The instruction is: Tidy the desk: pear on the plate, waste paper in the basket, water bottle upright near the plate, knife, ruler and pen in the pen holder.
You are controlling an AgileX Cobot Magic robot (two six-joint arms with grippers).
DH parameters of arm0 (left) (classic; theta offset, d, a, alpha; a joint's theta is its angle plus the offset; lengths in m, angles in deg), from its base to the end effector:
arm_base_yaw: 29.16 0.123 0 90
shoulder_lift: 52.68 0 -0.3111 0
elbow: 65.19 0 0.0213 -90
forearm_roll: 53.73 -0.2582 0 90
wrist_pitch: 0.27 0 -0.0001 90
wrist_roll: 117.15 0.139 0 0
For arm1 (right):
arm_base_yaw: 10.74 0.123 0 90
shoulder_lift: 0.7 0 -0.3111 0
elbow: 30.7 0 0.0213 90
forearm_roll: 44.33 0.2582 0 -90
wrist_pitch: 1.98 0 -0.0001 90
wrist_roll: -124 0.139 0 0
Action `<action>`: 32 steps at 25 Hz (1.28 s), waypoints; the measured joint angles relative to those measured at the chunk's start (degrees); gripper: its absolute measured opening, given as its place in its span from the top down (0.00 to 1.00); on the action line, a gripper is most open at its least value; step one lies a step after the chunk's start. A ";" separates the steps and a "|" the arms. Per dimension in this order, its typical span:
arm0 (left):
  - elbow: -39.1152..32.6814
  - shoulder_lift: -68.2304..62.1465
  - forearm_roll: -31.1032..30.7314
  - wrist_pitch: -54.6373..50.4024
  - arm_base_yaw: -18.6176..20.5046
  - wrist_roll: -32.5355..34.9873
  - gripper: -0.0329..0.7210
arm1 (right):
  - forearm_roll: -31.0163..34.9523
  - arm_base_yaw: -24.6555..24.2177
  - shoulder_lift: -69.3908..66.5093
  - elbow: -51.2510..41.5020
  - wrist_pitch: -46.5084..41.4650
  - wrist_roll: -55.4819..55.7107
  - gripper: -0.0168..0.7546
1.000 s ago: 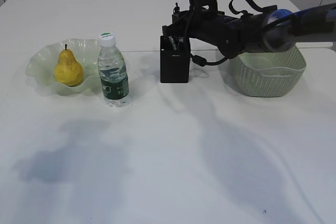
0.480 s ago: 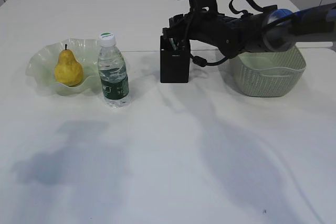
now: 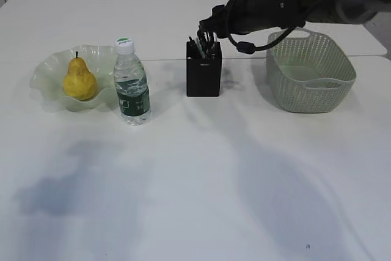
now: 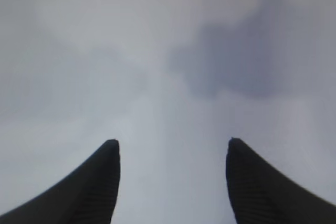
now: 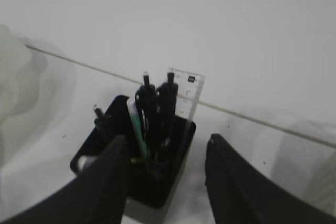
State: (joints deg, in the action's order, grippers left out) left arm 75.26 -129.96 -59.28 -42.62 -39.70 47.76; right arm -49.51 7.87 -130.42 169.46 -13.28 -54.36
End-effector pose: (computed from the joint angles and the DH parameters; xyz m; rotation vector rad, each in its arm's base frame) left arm 0.2190 -0.0315 0.1994 -0.0274 2.7703 -0.0069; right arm 0.5396 0.1791 0.2246 -0.3934 2.0747 0.1398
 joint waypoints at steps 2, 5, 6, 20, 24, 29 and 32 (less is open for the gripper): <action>0.00 0.00 0.00 0.00 0.00 0.00 0.36 | 0.00 0.00 2.18 0.00 -5.53 0.00 0.52; 0.00 0.00 0.00 0.00 0.00 0.00 0.36 | 0.00 0.00 5.85 0.00 -15.40 -1.19 0.52; 0.00 0.00 0.00 0.00 0.00 0.00 0.36 | 0.22 0.00 7.15 0.00 -19.30 -2.23 0.52; 0.00 0.00 0.11 -0.24 0.00 0.00 0.36 | 6.96 -4.36 16.82 -4.79 -50.77 -13.06 0.52; 0.00 0.00 0.11 -0.88 0.00 0.00 0.37 | 7.44 -10.31 22.32 -12.79 -48.77 -12.95 0.52; 0.00 0.00 0.11 -1.61 0.00 0.00 0.37 | 8.12 -17.88 30.44 -22.68 -45.56 -11.20 0.52; 0.00 0.00 0.11 -2.32 0.00 0.00 0.38 | 9.25 -19.86 34.32 -27.12 -45.03 -11.00 0.52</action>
State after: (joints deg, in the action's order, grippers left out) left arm 75.26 -129.96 -59.17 -44.94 -39.70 47.76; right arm -40.27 -11.99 -96.10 142.33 -58.31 -65.36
